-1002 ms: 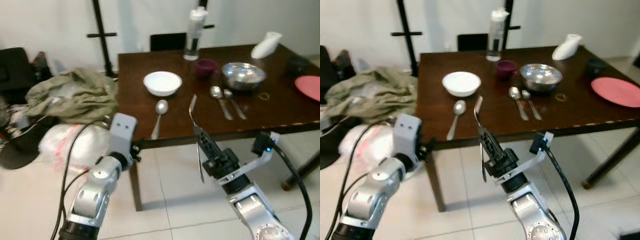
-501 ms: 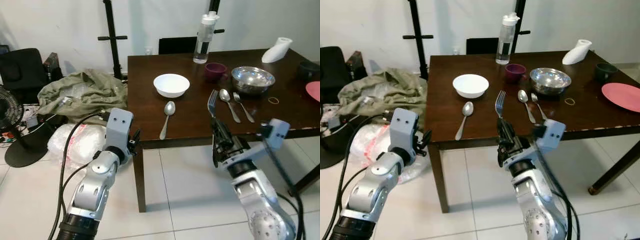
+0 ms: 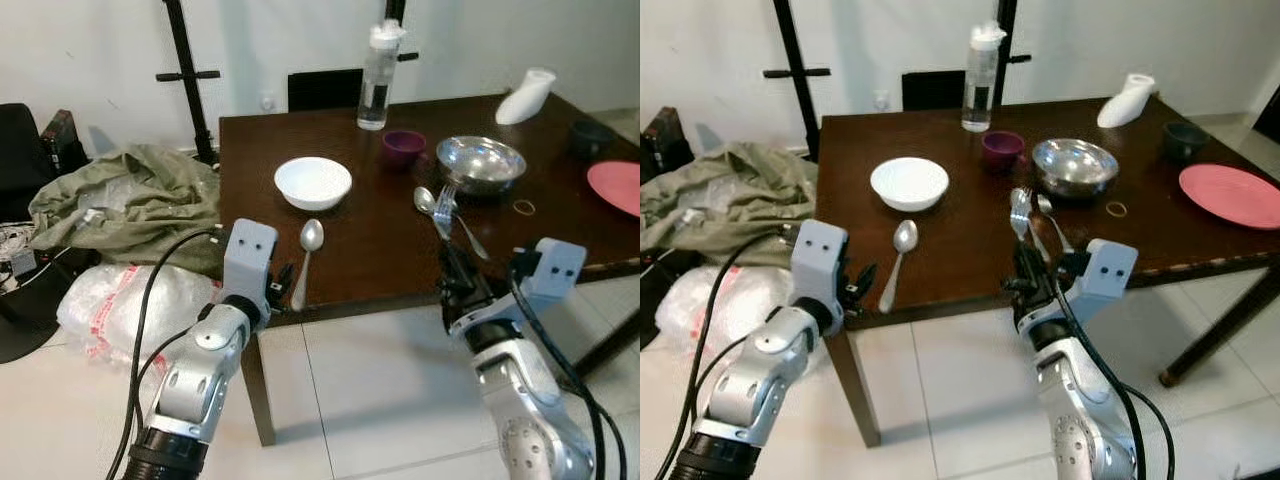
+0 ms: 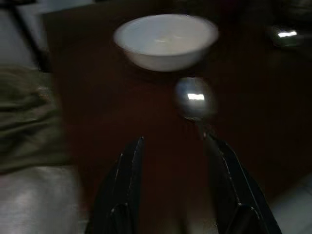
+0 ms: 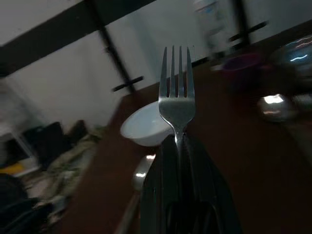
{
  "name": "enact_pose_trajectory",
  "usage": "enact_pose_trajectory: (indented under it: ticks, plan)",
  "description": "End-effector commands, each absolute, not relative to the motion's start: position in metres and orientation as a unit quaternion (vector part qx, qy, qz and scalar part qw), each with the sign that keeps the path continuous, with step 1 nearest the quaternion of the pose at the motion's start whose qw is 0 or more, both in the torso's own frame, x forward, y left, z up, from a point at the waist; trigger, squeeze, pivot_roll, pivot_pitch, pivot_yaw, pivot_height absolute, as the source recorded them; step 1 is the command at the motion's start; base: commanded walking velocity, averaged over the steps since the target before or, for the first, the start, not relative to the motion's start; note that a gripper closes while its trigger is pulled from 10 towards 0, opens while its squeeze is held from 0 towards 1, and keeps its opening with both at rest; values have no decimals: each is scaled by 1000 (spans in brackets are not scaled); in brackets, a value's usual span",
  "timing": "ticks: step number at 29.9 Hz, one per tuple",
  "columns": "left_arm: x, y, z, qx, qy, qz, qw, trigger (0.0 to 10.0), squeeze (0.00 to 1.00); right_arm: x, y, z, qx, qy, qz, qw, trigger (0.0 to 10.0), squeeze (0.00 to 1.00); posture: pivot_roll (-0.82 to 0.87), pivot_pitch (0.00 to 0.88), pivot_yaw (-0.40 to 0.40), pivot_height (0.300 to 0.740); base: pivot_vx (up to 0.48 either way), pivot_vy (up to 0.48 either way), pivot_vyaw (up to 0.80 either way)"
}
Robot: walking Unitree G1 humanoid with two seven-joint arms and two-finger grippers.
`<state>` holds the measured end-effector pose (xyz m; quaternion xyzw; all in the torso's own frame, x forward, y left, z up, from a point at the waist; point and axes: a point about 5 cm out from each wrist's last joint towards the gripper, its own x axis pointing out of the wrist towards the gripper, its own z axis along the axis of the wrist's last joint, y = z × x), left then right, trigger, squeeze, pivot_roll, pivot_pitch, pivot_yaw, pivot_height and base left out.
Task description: Setting the table
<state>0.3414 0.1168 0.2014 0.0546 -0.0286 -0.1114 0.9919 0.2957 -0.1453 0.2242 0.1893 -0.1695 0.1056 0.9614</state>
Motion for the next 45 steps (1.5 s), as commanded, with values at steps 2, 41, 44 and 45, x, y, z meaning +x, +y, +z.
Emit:
enact_pose_trajectory:
  ticks: [2, 41, 44, 45]
  plan:
    - [340, 112, 197, 52, -24, -120, 991, 10000, 0, 294, -154, 218, 179, -165, 84, 966, 10000, 0, 5, 116, 86, 740, 459, 0, 0]
    - [331, 149, 229, 79, 1, -355, 932, 10000, 0, 332, -164, 153, 133, 15, -38, 990, 10000, 0, 69, 152, 70, 740, 65, 0, 0]
    - [329, 148, 232, 85, -2, -380, 921, 10000, 0, 336, -164, 150, 126, 29, -45, 991, 10000, 0, 77, 160, 67, 740, 0, 0, 0]
    - [328, 147, 238, 90, -6, -403, 911, 10000, 0, 339, -164, 148, 127, 37, -49, 990, 10000, 0, 83, 171, 65, 740, 0, 0, 0]
